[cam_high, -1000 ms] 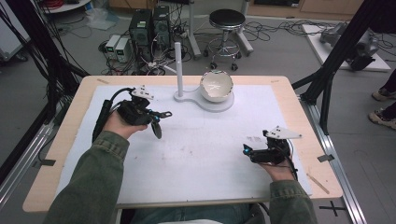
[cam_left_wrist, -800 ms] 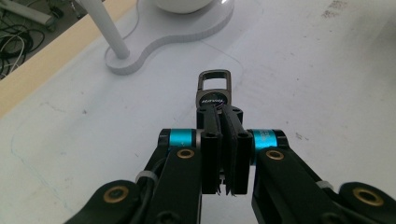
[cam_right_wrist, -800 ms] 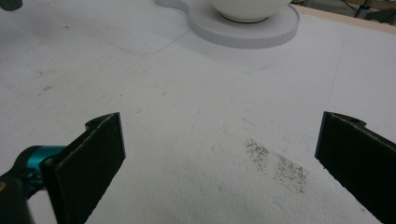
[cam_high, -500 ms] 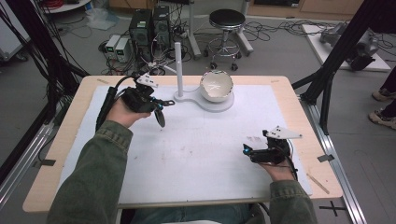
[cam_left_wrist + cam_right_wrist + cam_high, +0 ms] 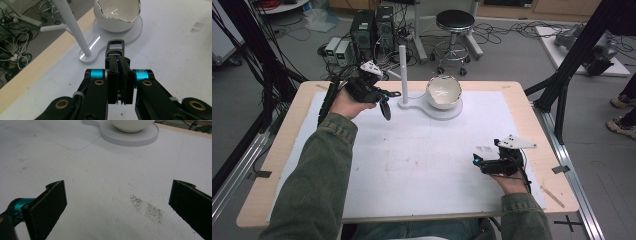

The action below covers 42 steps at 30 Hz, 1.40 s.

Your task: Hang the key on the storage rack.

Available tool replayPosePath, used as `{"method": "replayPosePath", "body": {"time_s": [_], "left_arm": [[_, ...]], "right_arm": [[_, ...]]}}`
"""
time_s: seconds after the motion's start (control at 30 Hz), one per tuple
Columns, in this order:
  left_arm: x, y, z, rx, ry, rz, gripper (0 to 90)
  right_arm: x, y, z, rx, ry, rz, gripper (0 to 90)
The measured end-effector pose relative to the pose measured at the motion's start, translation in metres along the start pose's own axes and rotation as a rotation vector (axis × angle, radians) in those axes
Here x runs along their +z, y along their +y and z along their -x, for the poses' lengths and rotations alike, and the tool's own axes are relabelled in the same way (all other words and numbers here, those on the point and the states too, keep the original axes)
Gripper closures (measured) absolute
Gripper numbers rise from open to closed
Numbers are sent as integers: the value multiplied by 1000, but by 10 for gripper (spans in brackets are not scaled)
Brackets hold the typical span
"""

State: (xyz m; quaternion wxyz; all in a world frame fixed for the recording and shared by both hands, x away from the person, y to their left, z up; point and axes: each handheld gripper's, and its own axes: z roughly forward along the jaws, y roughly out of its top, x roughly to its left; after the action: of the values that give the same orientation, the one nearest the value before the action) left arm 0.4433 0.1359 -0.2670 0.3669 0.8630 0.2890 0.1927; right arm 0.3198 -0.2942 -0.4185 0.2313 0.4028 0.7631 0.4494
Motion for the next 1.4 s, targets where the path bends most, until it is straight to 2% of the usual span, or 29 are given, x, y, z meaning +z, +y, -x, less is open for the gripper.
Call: {"method": "replayPosePath", "body": {"time_s": [0.17,0.33,0.4,0.53,0.57,0.6,0.7,0.87,0.9,1.03,1.13,1.3,1.4], "left_arm": [[1,9,-1,11,21,-12,860],[2,23,-2,27,22,6,860],[1,31,-6,37,34,13,860],[-1,39,-8,39,39,28,860],[-2,44,-10,57,28,41,859],[-3,46,-10,63,35,50,859],[-3,52,-14,63,34,68,860],[0,60,-14,62,62,72,859],[1,64,-12,74,71,74,859],[3,70,-14,65,83,82,860],[5,72,-18,55,108,89,859],[14,70,-22,33,142,44,859],[17,69,-21,44,147,24,860]], "right_arm": [[-2,0,1,11,2,6,5],[-3,-1,3,14,-3,10,4],[-3,-1,4,12,-2,11,4],[-4,-1,4,17,-4,12,4],[-5,-2,4,21,-5,11,5],[-5,-2,4,18,-4,12,4],[-5,-2,4,12,0,10,5],[-4,-2,3,18,3,6,5],[-4,-2,4,17,4,10,4],[-4,-2,4,21,2,14,4],[-5,-2,5,19,6,16,4],[-5,-3,5,23,4,20,5],[-6,-3,6,24,7,19,4]]}}
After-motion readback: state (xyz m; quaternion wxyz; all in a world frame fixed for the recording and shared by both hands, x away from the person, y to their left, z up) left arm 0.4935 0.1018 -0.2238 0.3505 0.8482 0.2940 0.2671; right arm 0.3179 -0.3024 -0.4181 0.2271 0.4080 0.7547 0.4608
